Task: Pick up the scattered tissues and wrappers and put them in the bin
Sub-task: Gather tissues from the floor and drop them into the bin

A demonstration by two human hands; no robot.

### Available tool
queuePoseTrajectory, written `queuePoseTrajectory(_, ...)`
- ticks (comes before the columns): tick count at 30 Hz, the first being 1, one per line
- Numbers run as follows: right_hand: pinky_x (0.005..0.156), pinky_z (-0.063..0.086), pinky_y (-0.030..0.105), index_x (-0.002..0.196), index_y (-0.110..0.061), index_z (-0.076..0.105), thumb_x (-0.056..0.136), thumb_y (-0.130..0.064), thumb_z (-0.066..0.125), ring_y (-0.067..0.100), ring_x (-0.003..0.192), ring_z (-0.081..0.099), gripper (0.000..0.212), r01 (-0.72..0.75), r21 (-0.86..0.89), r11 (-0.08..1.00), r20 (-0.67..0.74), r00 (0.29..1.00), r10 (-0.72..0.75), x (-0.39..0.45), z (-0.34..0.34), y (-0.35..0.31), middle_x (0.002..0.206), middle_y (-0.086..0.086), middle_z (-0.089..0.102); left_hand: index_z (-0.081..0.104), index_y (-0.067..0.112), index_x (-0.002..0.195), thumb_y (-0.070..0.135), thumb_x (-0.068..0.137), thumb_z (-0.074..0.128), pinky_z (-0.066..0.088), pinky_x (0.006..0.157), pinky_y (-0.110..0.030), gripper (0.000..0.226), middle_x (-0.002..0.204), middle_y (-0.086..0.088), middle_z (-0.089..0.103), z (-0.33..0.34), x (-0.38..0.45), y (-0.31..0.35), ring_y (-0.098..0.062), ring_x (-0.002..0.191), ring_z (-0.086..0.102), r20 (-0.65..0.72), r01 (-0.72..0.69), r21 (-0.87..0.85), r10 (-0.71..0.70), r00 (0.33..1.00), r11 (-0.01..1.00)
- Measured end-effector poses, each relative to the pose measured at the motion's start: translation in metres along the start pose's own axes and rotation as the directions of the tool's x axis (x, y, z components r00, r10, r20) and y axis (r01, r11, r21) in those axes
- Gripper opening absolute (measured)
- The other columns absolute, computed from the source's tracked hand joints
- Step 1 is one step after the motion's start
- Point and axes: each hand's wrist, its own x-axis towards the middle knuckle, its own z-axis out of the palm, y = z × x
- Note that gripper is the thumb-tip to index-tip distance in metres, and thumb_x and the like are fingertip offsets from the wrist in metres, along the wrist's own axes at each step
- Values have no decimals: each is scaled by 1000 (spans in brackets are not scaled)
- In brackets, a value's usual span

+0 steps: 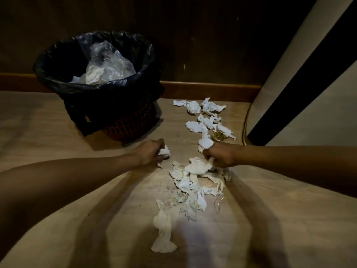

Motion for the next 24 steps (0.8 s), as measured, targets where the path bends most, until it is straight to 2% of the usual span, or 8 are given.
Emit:
queuePoseTrajectory(3, 76, 46, 35, 136, -20, 39, 86, -31, 66, 33, 100, 59, 57, 45, -25, 999, 149, 988, -41, -13, 26, -3, 117, 12, 54, 51, 15, 126, 37, 87, 68, 48, 71, -33, 48, 99, -10, 68, -6, -32, 19, -30, 90, 66, 39, -82, 34, 81, 996, 996)
queuePoseTrajectory(6, 83, 48, 38, 145, -18, 28, 85, -43, 68, 35, 103, 56, 76, 83, -89, 993, 179, 982, -66, -21, 42, -10, 128, 15, 42, 49, 20, 132, 38, 91, 63, 49, 78, -32, 47, 108, -7, 65, 0, -63, 34, -25, 95, 63, 127, -210, 33, 204, 971, 977)
queuePoseTrajectory(9, 82, 47, 38, 138, -17, 36, 86, -37, 69, 34, 103, 55, 65, 58, -119, 991, 147, 988, -41, -21, 43, -17, 127, 15, 42, 41, 23, 137, 39, 94, 58, 51, 82, -34, 49, 116, -6, 60, 9, -89, 49, -23, 97, 61, 204, -311, 21, 301, 932, 950)
queuePoseTrajectory(12, 75, 41, 33, 125, -10, 50, 86, -22, 68, 36, 105, 56, 45, 40, -93, 995, 176, 984, -23, -14, 34, -19, 124, 18, 49, 39, 21, 140, 36, 94, 58, 50, 77, -33, 52, 124, -6, 52, 23, -106, 62, -22, 91, 60, 289, -372, -3, 357, 888, 928)
queuePoseTrajectory(15, 74, 36, 30, 118, -6, 57, 82, -13, 71, 33, 109, 55, 39, 39, -107, 993, 189, 982, -18, -9, 28, -17, 120, 18, 55, 30, 26, 147, 34, 93, 61, 52, 75, -34, 63, 137, -4, 37, 37, -116, 68, -23, 89, 59, 366, -459, -12, 431, 825, 889)
queuePoseTrajectory(20, 78, 43, 32, 113, -5, 61, 80, -21, 77, 32, 106, 58, 40, 29, -76, 997, 118, 993, -20, -8, 23, -9, 114, 16, 62, 2, 37, 157, 22, 90, 64, 41, 80, -24, 92, 165, -7, -4, 42, -119, 70, -25, 109, 54, 458, -588, -20, 530, 714, 809)
queuePoseTrajectory(22, 77, 42, 31, 110, -6, 62, 79, -22, 77, 32, 104, 59, 38, 31, -75, 997, 103, 994, -23, -11, 21, -7, 113, 16, 63, -1, 42, 155, 17, 88, 68, 49, 86, -30, 100, 166, -6, -10, 46, -113, 71, -29, 132, 44, 446, -634, -31, 579, 683, 772)
queuePoseTrajectory(24, 76, 41, 30, 109, -7, 62, 79, -20, 77, 32, 104, 59, 36, 30, -83, 996, 113, 993, -21, -16, 19, -6, 113, 15, 63, 0, 43, 155, 14, 85, 72, 49, 99, -39, 104, 166, -6, -6, 49, -103, 71, -32, 147, 27, 492, -668, -31, 593, 637, 743)
